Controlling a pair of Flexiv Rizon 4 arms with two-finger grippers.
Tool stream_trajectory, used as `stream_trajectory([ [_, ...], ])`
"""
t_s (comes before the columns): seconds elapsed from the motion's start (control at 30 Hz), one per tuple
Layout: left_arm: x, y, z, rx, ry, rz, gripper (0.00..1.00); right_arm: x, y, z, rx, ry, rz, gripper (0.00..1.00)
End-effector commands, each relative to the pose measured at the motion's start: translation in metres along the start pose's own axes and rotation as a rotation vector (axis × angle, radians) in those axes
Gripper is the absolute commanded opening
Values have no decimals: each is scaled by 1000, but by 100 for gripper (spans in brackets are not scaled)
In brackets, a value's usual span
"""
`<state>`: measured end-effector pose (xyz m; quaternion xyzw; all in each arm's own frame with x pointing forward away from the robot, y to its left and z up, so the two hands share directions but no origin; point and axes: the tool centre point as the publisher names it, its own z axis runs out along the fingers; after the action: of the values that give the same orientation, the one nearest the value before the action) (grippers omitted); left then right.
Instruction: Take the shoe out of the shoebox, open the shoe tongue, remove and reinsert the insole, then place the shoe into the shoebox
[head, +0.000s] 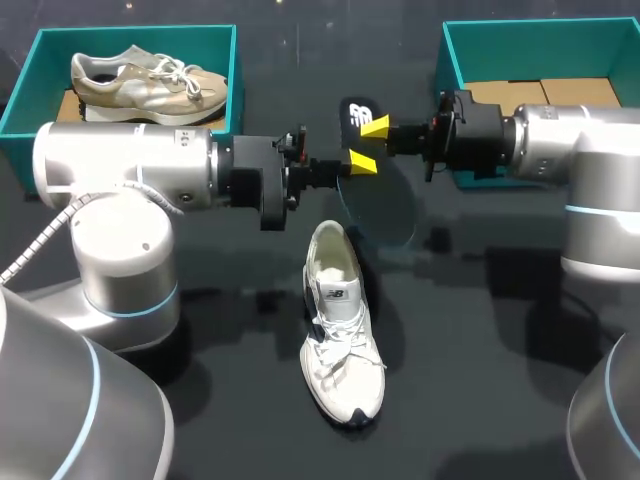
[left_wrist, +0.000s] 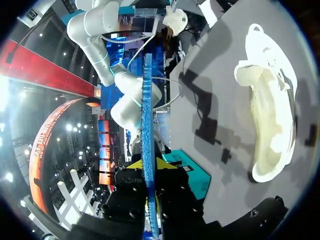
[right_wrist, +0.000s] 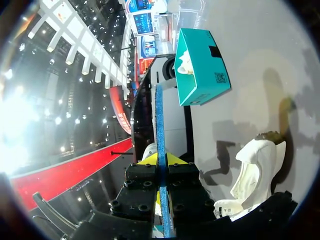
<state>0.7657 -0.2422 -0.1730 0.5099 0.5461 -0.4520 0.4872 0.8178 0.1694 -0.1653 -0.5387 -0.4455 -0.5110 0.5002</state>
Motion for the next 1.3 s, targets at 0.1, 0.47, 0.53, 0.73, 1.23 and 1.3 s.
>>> stream_trajectory([
  [0.1, -1, -1, -11, -9, 10, 7, 0, 1, -7, -9, -15, 15, -20, 100],
  [0.47, -5, 2, -54, -13, 41, -90, 0, 1, -23, -35, 13, 47, -77, 100],
  [0.53, -5, 1, -61, -12, 48, -136, 0, 0, -26, -40, 15, 54, -86, 100],
  [0.73, -2, -4, -78, -2, 52, -313, 0, -5, -35, -52, 1, 51, -95, 100],
  [1.23, 7, 0, -91, 38, 53, -767, 0, -5, -35, -52, 1, 51, -95, 100],
  [1.3, 7, 0, -91, 38, 53, -767, 0, -5, -35, -52, 1, 51, -95, 100],
])
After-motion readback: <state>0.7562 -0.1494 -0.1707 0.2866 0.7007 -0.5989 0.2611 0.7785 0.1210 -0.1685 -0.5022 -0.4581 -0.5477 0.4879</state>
